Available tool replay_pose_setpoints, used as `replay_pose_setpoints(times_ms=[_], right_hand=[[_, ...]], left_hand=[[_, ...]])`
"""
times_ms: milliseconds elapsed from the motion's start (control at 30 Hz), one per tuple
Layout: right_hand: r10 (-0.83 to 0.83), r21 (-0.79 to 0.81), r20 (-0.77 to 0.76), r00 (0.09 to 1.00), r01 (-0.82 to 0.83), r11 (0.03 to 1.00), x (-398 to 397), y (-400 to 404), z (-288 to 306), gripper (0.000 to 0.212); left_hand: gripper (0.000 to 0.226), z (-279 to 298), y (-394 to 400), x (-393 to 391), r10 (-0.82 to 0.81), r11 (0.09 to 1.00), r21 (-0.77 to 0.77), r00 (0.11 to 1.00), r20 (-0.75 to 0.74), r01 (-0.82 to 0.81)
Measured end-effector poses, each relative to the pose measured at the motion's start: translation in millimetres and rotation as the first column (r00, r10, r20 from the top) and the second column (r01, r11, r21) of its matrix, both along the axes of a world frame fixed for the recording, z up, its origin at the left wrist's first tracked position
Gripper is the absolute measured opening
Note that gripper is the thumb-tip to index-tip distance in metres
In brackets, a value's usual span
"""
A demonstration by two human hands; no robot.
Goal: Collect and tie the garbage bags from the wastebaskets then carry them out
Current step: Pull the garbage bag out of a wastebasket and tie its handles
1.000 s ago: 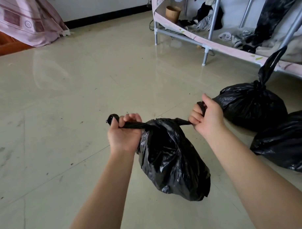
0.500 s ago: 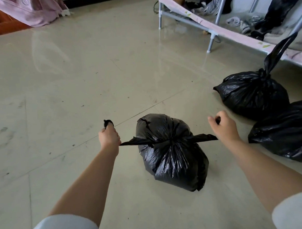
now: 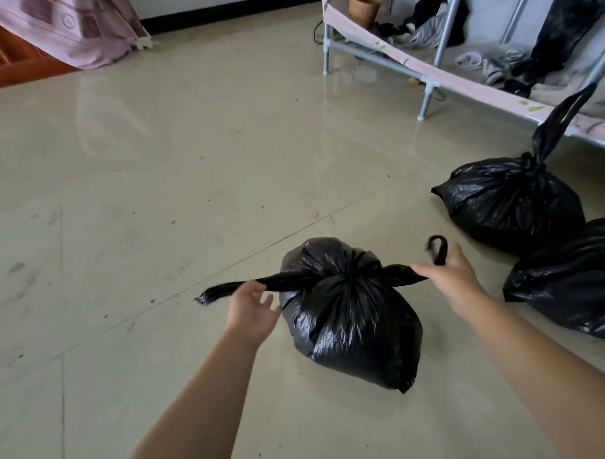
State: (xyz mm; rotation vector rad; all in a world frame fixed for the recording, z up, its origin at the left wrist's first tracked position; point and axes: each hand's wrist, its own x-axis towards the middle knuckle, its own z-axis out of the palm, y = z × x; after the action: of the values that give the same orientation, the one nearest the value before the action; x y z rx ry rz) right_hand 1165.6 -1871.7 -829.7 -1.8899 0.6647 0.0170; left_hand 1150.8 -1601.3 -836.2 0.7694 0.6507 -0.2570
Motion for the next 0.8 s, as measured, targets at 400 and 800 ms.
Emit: replay_pose_setpoints(times_ms=[400,800], right_hand=[[-0.158,0.698,-0.044,0.986,0.144,0.702,0.7,15.7,8.8,0.025],[-0.300,0.870,-0.015,0.954,0.160,0.466,17.2,37.6,44.4,0.032]], left_hand=[[0.038,16.4,-42.5,6.4,-0.317,0.806,0.560,0.939,0.136,0.191],[0.041,57.3,-51.4,25.2,-0.410,0.860,0.483,0.789,0.457,0.167]])
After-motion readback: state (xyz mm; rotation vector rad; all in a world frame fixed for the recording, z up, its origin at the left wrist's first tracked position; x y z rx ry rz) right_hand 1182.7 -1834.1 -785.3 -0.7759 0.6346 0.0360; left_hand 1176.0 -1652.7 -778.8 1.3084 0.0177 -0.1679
